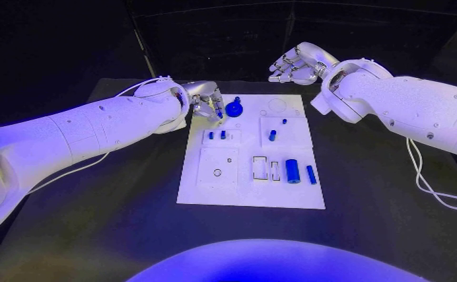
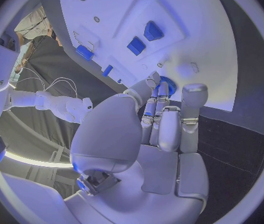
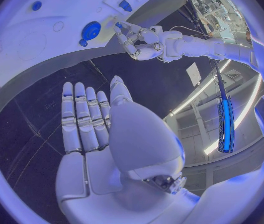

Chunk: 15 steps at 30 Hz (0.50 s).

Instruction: Assemble the parts on the task board

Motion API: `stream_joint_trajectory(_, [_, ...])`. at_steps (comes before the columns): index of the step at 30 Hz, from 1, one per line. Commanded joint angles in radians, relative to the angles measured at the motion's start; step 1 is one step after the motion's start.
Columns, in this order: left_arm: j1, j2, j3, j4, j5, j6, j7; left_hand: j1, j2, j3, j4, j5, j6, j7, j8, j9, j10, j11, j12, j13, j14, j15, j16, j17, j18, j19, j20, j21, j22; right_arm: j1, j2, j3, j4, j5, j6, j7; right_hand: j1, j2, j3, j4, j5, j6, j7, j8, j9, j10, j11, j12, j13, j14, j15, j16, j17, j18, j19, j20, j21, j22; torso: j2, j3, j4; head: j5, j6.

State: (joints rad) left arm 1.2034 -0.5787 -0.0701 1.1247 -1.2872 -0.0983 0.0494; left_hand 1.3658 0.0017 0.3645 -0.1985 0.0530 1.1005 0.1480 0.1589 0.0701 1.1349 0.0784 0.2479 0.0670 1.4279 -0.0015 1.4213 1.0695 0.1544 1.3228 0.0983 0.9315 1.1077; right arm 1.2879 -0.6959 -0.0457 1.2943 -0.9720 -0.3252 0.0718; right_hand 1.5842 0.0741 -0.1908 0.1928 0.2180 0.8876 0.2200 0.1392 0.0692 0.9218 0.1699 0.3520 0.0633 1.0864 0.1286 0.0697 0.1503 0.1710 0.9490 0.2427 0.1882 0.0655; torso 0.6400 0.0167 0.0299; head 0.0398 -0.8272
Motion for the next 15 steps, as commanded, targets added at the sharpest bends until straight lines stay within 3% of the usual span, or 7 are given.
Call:
stream_joint_trajectory(1, [0.001, 0.003, 0.001, -0.006, 0.019, 0.037, -0.007, -0.005, -0.006, 0.009, 0.000, -0.005, 0.002, 0.001, -0.006, 0.001, 0.010, 0.001, -0.003, 0.001, 0.005, 0.001, -0.004, -0.002, -0.019, 0.005, 0.001, 0.002, 0.000, 0.001, -0.001, 0.001, 0.001, 0.003, -0.001, 0.006, -0.004, 0.008, 0.003, -0.002, 0.005, 0.004, 0.008, -0.004, 0.000, 0.003, 0.002, -0.006, -0.001, 0.008, 0.002, -0.003, -0.001, 0.014, 0.009, 0.000, -0.004, -0.001, 0.000, 0.0005, -0.0019, 0.004, -0.001])
stream_joint_trajectory(8, [-0.004, 0.013, 0.001, -0.028, 0.019, 0.060, -0.011, -0.005, -0.007, 0.010, -0.001, -0.005, 0.001, 0.001, -0.007, 0.001, 0.010, 0.001, -0.004, 0.001, 0.005, 0.001, -0.005, -0.002, -0.018, 0.005, 0.001, 0.001, -0.001, 0.001, -0.003, 0.001, 0.002, 0.003, 0.000, 0.004, -0.007, 0.008, 0.004, -0.001, 0.005, 0.004, 0.008, -0.005, -0.001, 0.002, 0.002, -0.007, -0.001, 0.007, 0.003, -0.004, -0.004, 0.013, 0.009, 0.000, -0.006, -0.001, 0.001, -0.0002, -0.0043, 0.005, -0.003])
stream_joint_trajectory(15, [-0.009, 0.021, 0.001, -0.038, 0.019, 0.076, -0.016, -0.006, -0.008, 0.012, -0.001, -0.005, 0.001, 0.001, -0.008, 0.001, 0.010, 0.001, -0.006, 0.001, 0.004, 0.001, -0.006, -0.004, -0.018, 0.004, 0.001, 0.001, -0.001, 0.001, -0.004, 0.001, 0.005, 0.003, -0.002, 0.006, -0.009, 0.007, 0.004, -0.001, 0.005, 0.003, 0.008, -0.005, -0.001, 0.000, 0.002, -0.008, -0.002, 0.005, 0.003, -0.005, -0.006, 0.013, 0.009, 0.000, -0.009, -0.001, 0.000, 0.0007, -0.0024, 0.003, -0.005])
